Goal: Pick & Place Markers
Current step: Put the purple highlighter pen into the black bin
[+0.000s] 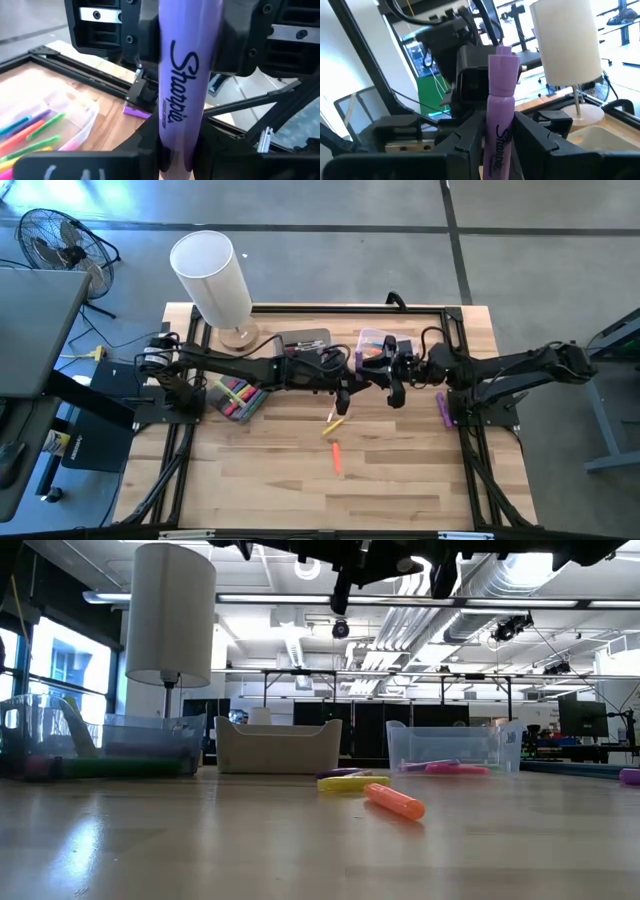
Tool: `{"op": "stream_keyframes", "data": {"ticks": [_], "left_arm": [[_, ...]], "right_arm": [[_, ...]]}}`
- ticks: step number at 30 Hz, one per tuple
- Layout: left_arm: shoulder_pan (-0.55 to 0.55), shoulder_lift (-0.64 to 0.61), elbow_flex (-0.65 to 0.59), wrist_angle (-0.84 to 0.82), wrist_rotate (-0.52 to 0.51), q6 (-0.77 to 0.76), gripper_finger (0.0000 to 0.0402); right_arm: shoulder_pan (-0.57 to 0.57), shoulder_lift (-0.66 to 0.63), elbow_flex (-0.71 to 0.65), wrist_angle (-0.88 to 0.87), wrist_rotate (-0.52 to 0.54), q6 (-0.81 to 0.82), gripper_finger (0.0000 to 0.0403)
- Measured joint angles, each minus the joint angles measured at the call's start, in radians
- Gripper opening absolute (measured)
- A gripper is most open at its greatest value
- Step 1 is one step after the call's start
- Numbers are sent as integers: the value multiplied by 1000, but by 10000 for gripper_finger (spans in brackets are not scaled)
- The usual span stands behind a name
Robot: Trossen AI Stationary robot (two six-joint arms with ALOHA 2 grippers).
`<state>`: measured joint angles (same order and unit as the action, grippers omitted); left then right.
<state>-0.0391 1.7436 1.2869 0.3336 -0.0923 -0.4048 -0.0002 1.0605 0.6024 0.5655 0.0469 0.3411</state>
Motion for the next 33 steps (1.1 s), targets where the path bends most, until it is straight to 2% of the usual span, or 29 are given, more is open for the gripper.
{"op": "stream_keyframes", "data": {"ticks": [5,8,12,15,17,19,21,24,30,33], "left_arm": [[0,-1,0,-29,-34,-18,63],[-1,-19,1,-130,-83,-47,67],[1,-98,8,-336,-171,-76,65],[1,-173,2,-576,-232,-101,63],[1,-211,8,-712,-240,-158,63],[0,-268,2,-933,-239,-211,63],[0,-297,-1,-1061,-235,-280,63],[-20,-350,-79,-1236,-203,-383,63],[-76,-486,-356,-1223,-125,-625,63],[-80,-507,-474,-1184,-35,-744,63]], "right_arm": [[0,-1,0,-24,-8,1,112],[-1,-6,0,-64,1,-2,126],[0,-45,0,-137,19,-2,141],[0,-75,1,-212,25,-2,148],[0,-92,1,-249,26,-2,149],[0,-103,1,-276,26,-2,149],[0,-101,1,-301,26,-1,149],[0,-97,0,-303,26,34,149],[0,-93,1,-303,29,70,150],[1,-94,1,-306,30,97,149]]}}
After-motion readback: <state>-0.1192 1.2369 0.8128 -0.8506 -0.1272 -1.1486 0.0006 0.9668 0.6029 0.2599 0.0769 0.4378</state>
